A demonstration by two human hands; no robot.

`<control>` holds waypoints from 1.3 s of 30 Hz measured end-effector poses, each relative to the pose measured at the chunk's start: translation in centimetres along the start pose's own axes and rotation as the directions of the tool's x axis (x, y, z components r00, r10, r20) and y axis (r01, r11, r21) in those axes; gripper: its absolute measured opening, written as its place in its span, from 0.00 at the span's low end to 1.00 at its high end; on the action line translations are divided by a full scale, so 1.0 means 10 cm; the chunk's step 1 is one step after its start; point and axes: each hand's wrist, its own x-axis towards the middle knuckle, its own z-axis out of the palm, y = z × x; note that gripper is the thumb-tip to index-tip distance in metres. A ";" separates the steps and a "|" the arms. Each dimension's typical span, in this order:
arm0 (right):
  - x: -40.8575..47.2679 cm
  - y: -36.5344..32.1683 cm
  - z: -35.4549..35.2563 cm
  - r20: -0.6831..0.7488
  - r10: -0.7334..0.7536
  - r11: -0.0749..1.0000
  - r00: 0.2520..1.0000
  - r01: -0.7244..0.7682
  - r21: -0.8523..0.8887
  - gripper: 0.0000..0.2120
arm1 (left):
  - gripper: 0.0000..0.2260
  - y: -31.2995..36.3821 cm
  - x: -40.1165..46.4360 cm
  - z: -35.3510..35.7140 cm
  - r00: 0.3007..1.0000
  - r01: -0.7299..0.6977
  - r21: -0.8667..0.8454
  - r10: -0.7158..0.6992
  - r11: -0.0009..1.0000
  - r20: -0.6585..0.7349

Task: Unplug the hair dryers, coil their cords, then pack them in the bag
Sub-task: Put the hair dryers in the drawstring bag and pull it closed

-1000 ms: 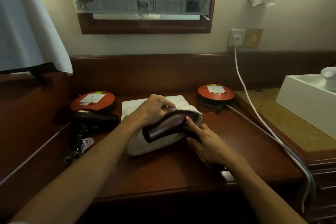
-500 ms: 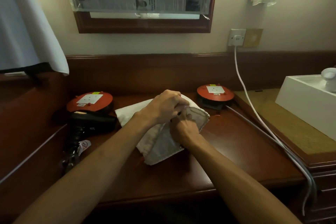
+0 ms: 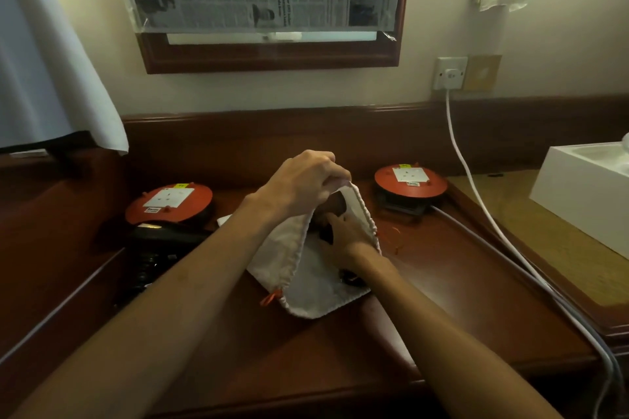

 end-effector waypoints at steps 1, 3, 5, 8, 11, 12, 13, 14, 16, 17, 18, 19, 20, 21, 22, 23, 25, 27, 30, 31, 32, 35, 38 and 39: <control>-0.05 0.05 -0.02 0.037 -0.007 1.000 0.999 0.008 -0.014 0.29 | 0.10 -0.02 0.01 -0.01 1.000 0.000 0.004 0.000 1.000 0.005; -0.15 0.17 -0.07 0.176 -0.029 0.999 0.984 0.035 -0.034 0.46 | 0.10 -0.05 0.02 -0.01 1.000 0.002 0.017 -0.002 1.000 0.018; -0.24 0.28 -0.08 0.295 -0.063 0.992 0.953 0.091 -0.083 0.55 | 0.10 -0.05 0.02 -0.01 1.000 0.001 0.024 -0.001 1.000 0.030; -0.28 0.34 -0.02 0.229 -0.150 0.974 0.962 0.183 -0.133 0.49 | 0.09 0.02 0.03 0.01 0.999 -0.020 0.005 0.020 1.000 0.033; -0.31 0.35 0.01 0.119 -0.124 0.979 0.985 0.141 -0.145 0.40 | 0.09 0.10 0.03 0.02 0.999 -0.035 -0.022 0.036 0.999 0.036; -0.33 0.33 0.01 0.074 -0.110 0.981 0.991 0.121 -0.154 0.36 | 0.09 0.12 0.02 0.02 0.998 -0.037 -0.030 0.038 0.999 0.040; -0.35 0.32 0.01 0.024 -0.096 0.982 0.995 0.099 -0.163 0.33 | 0.09 0.13 0.03 0.02 0.998 -0.036 -0.041 0.037 0.999 0.044; -0.37 0.31 0.02 -0.031 -0.092 0.980 0.995 0.084 -0.182 0.30 | 0.09 0.14 0.03 0.02 0.998 -0.034 -0.055 0.037 0.998 0.045; -0.37 0.31 0.10 -0.115 -0.129 0.963 0.985 0.097 -0.253 0.25 | 0.08 0.13 0.04 0.02 0.998 -0.030 -0.084 0.034 0.996 0.048; -0.36 0.32 0.15 -0.134 -0.145 0.953 0.980 0.102 -0.286 0.24 | 0.08 0.12 0.05 0.02 0.998 -0.024 -0.092 0.029 0.995 0.051; -0.34 0.34 0.20 -0.146 -0.145 0.947 0.979 0.095 -0.306 0.23 | 0.08 0.11 0.05 0.02 0.998 -0.018 -0.097 0.023 0.995 0.054; -0.32 0.35 0.24 -0.161 -0.141 0.948 0.977 0.086 -0.308 0.23 | 0.08 0.09 0.05 0.03 0.998 -0.015 -0.100 0.020 0.995 0.055; -0.30 0.36 0.27 -0.172 -0.135 0.949 0.976 0.078 -0.304 0.24 | 0.08 0.08 0.05 0.03 0.998 -0.015 -0.102 0.021 0.995 0.058; -0.28 0.37 0.29 -0.183 -0.124 0.949 0.975 0.063 -0.310 0.26 | 0.08 0.07 0.05 0.03 0.998 -0.015 -0.106 0.022 0.994 0.063; -0.26 0.36 0.29 -0.192 -0.097 0.946 0.977 0.031 -0.322 0.27 | 0.08 0.06 0.04 0.04 0.997 -0.015 -0.110 0.023 0.994 0.068; -0.23 0.35 0.29 -0.198 -0.066 0.944 0.978 -0.003 -0.331 0.28 | 0.08 0.05 0.03 0.05 0.997 -0.013 -0.116 0.021 0.993 0.070; -0.18 0.33 0.28 -0.191 -0.018 0.941 0.981 -0.048 -0.336 0.28 | 0.08 0.03 0.03 0.06 0.998 -0.011 -0.135 0.020 0.991 0.063; -0.15 0.29 0.28 -0.172 0.021 0.940 0.985 -0.078 -0.331 0.28 | 0.08 0.00 0.02 0.07 0.998 -0.008 -0.147 0.017 0.989 0.055; -0.11 0.25 0.34 -0.159 0.084 0.936 0.984 -0.133 -0.325 0.27 | 0.09 -0.04 0.00 0.07 0.998 0.020 -0.161 -0.010 0.987 0.065; -0.13 0.24 0.35 -0.160 0.084 0.941 0.984 -0.131 -0.312 0.27 | 0.09 -0.04 -0.02 0.07 0.997 0.029 -0.173 -0.017 0.985 0.075; -0.17 0.23 0.34 -0.152 0.066 0.950 0.986 -0.109 -0.294 0.28 | 0.09 -0.04 -0.04 0.06 0.995 0.041 -0.189 -0.023 0.981 0.095; -0.55 0.17 0.09 0.078 -0.015 0.984 0.997 0.029 -0.179 0.37 | 0.10 -0.12 -0.14 0.03 0.980 0.141 -0.296 -0.091 0.945 0.177; -1.01 0.17 -0.29 0.281 -0.125 0.990 0.951 0.140 -0.032 0.30 | 0.13 -0.32 -0.33 0.16 0.954 0.295 -0.357 -0.252 0.886 0.161; -1.12 0.19 -0.42 0.319 -0.161 0.986 0.934 0.163 0.020 0.27 | 0.15 -0.40 -0.39 0.26 0.935 0.355 -0.341 -0.323 0.870 0.148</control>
